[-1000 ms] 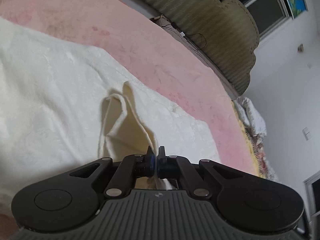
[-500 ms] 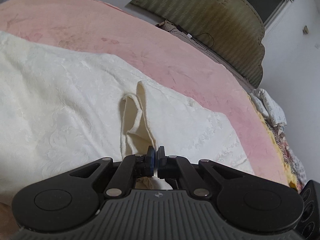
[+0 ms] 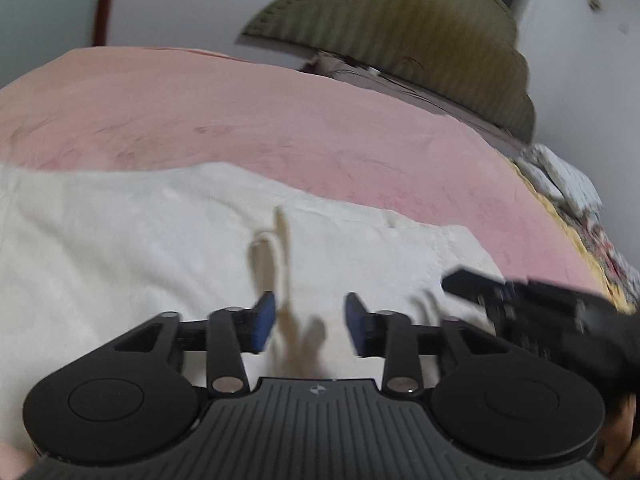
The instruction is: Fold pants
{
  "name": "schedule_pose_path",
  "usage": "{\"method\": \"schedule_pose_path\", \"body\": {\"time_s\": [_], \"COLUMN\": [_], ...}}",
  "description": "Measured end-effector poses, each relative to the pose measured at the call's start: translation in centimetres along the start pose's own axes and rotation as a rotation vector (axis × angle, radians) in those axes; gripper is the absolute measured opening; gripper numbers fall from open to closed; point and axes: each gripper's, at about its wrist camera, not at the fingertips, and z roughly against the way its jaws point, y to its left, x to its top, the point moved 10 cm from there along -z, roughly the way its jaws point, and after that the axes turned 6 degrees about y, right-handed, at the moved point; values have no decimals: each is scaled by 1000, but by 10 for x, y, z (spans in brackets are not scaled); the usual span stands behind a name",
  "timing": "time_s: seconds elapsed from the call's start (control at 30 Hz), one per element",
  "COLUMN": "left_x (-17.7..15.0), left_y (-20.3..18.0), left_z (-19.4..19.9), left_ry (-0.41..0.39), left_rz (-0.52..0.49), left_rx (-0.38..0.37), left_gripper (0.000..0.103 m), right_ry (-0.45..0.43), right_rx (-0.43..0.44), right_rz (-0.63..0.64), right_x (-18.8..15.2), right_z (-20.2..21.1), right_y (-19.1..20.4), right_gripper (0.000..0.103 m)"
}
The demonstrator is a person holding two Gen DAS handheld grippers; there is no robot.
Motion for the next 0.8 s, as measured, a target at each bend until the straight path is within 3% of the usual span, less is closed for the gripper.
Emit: {"method": "schedule_pose_path", "body": {"time_s": [0.13, 0.27, 0.4, 0.47, 0.53, 0.6, 0.67, 0.8], "left_x": [16, 12, 8, 0, -13, -23, -26, -30], "left_y": [-14, 0, 5, 3, 1, 3, 6, 7], "left_z": [-24, -68, -45, -32, -27, -31, -31, -31], "left_ry": [-22, 107, 52, 20, 21, 27, -2, -17], "left_rz": [-114, -138, -128, -172, -205, -238, -229, -204], "left_rx": [89, 178, 176, 187, 217, 229, 245, 262], "left_gripper": [62, 67, 67, 74, 81, 88, 94, 101], "right_ry": [45, 160, 79, 51, 60, 77, 65, 55], "right_rx": [-112, -147, -130, -77, -52, -45, -69, -112], "right_rz": [-99, -123, -141, -118, -68, -21, 13, 26], "right_x": [17, 3, 1, -7, -20, -36, -49, -50], "right_z": [-24, -56, -28, -11, -2, 0, -5, -5], "right_y": [-44, -63, -57, -42, -26, -11, -5, -4], "right_gripper": [8, 7, 11, 24, 60, 68, 70, 84]}}
